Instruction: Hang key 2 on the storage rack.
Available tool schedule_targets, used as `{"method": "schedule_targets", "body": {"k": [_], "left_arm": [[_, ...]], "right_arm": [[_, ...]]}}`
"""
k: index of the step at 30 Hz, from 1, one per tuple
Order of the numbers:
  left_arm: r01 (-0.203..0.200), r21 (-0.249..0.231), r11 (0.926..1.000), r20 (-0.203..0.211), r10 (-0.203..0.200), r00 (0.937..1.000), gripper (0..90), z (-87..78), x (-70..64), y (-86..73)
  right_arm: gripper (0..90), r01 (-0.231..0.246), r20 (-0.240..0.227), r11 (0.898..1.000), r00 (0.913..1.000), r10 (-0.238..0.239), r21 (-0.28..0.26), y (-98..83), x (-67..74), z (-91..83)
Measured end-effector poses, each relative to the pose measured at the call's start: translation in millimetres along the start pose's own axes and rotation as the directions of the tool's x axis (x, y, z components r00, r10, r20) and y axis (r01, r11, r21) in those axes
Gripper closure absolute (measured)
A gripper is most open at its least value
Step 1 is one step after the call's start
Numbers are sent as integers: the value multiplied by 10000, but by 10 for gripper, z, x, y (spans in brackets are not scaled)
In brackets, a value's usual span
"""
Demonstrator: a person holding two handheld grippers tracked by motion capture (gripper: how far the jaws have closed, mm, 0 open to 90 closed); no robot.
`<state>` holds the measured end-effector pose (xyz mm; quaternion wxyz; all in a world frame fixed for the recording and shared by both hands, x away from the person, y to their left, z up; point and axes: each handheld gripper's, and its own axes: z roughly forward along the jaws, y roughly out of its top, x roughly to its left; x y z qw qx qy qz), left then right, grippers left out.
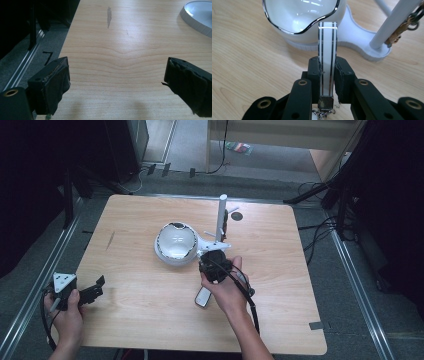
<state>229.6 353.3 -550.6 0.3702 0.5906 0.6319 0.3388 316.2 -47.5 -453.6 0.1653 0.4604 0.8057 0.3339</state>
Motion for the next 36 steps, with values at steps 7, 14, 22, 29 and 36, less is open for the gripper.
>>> {"method": "schedule_targets", "body": {"k": [7,14,22,29,36], "left_arm": [[-36,-17,10000,-3,36,10000,67,0,2,0],[-35,-15,10000,-4,35,10000,67,0,2,0],[-38,-9,10000,-7,38,10000,67,0,2,0],[-49,-16,10000,-4,49,10000,67,-1,3,-1],[-67,-19,10000,-37,67,10000,69,-1,-7,-2]], "right_arm": [[776,165,229,9938,9996,-140,-1104,-6,-41,-126],[776,287,238,9823,9994,-247,-1850,4,-119,-256],[775,97,45,9734,10000,-89,-2289,9,-244,-316],[775,-355,-306,9665,9991,287,-2541,34,-390,-320],[775,-715,-343,9607,9973,647,-2682,72,-534,-282]]}}
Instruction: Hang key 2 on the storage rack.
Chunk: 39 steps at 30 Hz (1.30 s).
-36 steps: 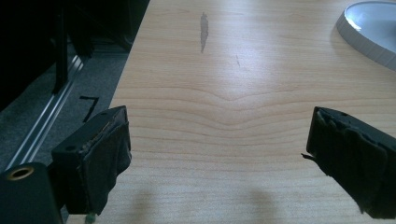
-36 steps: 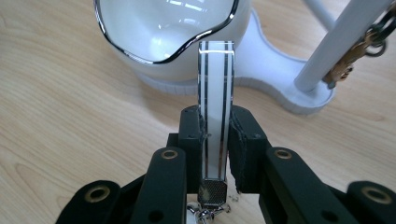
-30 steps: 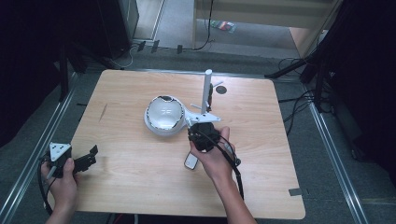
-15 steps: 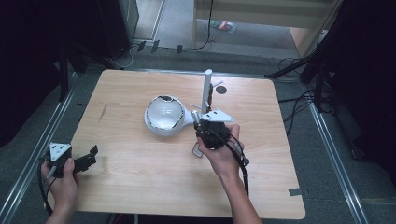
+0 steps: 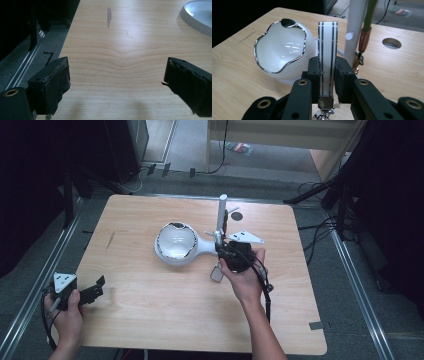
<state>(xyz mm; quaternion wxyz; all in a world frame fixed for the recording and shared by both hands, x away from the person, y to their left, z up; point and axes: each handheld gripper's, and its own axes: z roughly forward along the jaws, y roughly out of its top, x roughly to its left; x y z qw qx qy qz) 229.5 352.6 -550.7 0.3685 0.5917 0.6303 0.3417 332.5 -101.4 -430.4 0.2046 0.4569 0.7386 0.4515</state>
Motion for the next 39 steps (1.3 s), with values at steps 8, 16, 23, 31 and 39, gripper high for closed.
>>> {"method": "schedule_targets", "body": {"k": [8,16,23,31,39], "left_arm": [[-24,3,10000,-9,24,10000,69,-1,-3,0],[-32,9,10000,-17,32,10000,69,-1,-4,0],[-29,-7,10000,-4,29,10000,69,-1,-4,-1],[-24,-8,10000,-5,24,10000,69,-1,-4,-1],[2,-32,10000,5,-1,10000,69,-2,-2,-2]], "right_arm": [[775,-315,-22,9995,9995,315,0,34,-104,26],[774,-445,-122,9990,9989,444,-46,38,-141,67],[772,-350,190,9992,9992,354,-214,44,-120,58],[770,-352,504,9988,9981,368,-333,50,-102,50],[768,-450,586,9975,9971,481,-536,57,-112,26]]}}
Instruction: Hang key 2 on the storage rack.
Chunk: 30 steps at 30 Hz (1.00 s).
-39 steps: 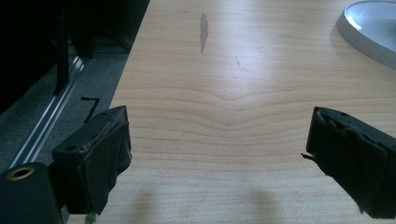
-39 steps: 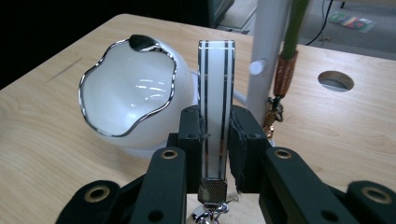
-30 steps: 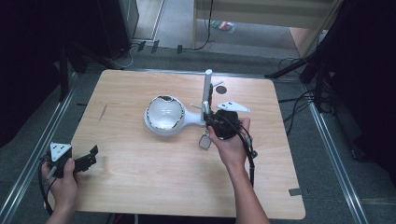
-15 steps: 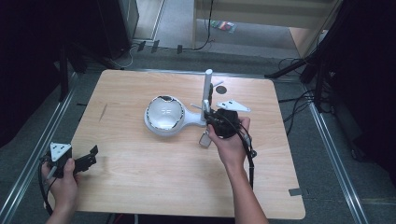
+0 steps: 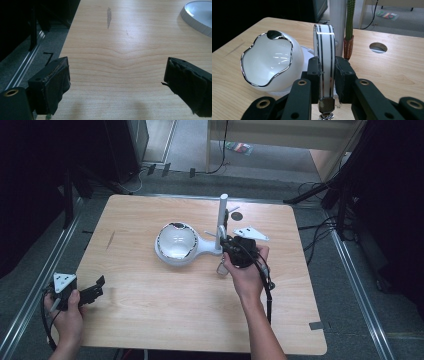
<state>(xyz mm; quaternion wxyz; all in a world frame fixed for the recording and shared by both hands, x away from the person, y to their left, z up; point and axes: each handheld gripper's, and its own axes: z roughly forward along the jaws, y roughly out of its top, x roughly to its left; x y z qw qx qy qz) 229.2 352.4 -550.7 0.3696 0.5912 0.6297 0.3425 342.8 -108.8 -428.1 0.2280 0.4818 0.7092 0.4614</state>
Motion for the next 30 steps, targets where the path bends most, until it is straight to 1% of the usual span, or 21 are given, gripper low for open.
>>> {"method": "schedule_targets", "body": {"k": [1,3,4,5,6,9,10,12,15,21,23,25,26,27,30], "left_arm": [[-22,16,10000,-6,22,10000,69,0,-1,1],[-22,18,10000,-11,22,10000,69,0,-2,1],[-21,16,10000,-9,21,10000,69,0,-1,1],[-17,14,10000,-6,17,10000,69,0,-1,0],[-20,7,10000,-6,20,10000,69,0,-1,0],[-39,18,10000,-24,39,10000,69,1,-5,1],[-53,20,10000,-24,53,10000,69,1,-4,1],[-33,22,10000,-18,33,10000,69,1,-3,1],[-52,33,10000,-32,52,10000,69,1,-4,2],[-52,60,10000,-22,52,10000,69,2,-4,3],[-72,50,10000,-31,72,10000,69,1,-6,2],[-56,28,10000,-27,56,10000,69,-2,-5,1],[-50,16,10000,-26,50,10000,69,-3,-5,1],[-45,17,10000,-24,45,10000,69,-5,-6,1],[-57,-9,10000,-37,57,10000,69,-4,-8,0]], "right_arm": [[769,-19,-17,10000,10000,19,-16,2,-6,-3],[772,-75,131,10000,9999,75,-16,2,-22,-7],[794,-117,148,9999,9998,117,-10,1,-29,-5],[823,-136,327,9999,9994,138,-56,-3,-38,-4],[831,-225,476,9996,9986,232,-155,-1,-57,-11],[839,-491,458,9985,9977,501,-222,17,-112,-19],[839,-463,552,9987,9974,474,-204,18,-124,-13],[831,-498,550,9986,9972,507,-168,13,-137,-6],[815,-396,559,9992,9976,401,-112,0,-135,-1],[762,-227,584,9994,9980,241,-245,-19,-136,-16],[723,-210,660,9993,9976,230,-304,-26,-134,-27],[634,-180,633,9987,9978,210,-474,-32,-139,-36],[573,5,692,9979,9976,40,-653,-34,-139,-37],[533,146,798,9971,9968,-86,-753,-37,-136,-38],[381,610,901,9906,9947,-501,-1226,-44,-139,-43]]}}
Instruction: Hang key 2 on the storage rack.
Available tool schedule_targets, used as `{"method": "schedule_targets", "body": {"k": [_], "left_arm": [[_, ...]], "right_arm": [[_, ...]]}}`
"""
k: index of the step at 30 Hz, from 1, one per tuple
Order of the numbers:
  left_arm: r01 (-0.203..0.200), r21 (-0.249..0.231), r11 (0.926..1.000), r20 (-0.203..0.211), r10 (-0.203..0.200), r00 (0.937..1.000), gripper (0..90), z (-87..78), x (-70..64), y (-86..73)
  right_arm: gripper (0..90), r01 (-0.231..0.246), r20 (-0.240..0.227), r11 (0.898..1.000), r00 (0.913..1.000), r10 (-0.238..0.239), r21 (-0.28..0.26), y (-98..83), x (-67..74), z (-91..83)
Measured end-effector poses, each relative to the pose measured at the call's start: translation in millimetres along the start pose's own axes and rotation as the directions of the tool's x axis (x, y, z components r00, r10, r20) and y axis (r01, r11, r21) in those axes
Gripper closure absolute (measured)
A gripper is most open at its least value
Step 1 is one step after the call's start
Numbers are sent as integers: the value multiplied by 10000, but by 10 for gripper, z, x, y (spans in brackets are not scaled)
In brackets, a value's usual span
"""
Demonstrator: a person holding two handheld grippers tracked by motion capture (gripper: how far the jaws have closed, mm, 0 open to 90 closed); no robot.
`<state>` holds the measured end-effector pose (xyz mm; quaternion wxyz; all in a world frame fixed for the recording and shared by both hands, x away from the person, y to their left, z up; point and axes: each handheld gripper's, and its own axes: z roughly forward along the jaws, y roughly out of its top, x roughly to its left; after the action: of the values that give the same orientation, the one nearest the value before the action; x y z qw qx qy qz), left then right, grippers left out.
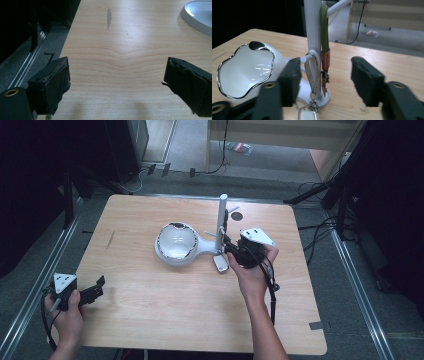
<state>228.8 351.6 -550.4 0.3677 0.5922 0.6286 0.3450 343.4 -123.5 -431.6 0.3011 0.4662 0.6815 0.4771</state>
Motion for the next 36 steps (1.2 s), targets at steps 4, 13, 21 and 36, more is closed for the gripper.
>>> {"method": "schedule_targets", "body": {"k": [4,13,21,36], "left_arm": [[-3,-16,10000,-21,2,10000,70,1,-1,0],[40,26,10000,-1,-40,10000,70,6,6,1],[-18,30,10000,-19,18,10000,70,8,6,4],[-38,2,10000,-40,38,10000,70,6,-2,3]], "right_arm": [[174,449,806,9989,9957,-455,95,-9,45,-45],[0,508,694,9983,9962,-527,297,-85,16,-124],[0,340,963,9975,9946,-399,620,-233,-119,-191],[0,121,1198,9938,9925,-255,1109,-492,-374,-327]]}}
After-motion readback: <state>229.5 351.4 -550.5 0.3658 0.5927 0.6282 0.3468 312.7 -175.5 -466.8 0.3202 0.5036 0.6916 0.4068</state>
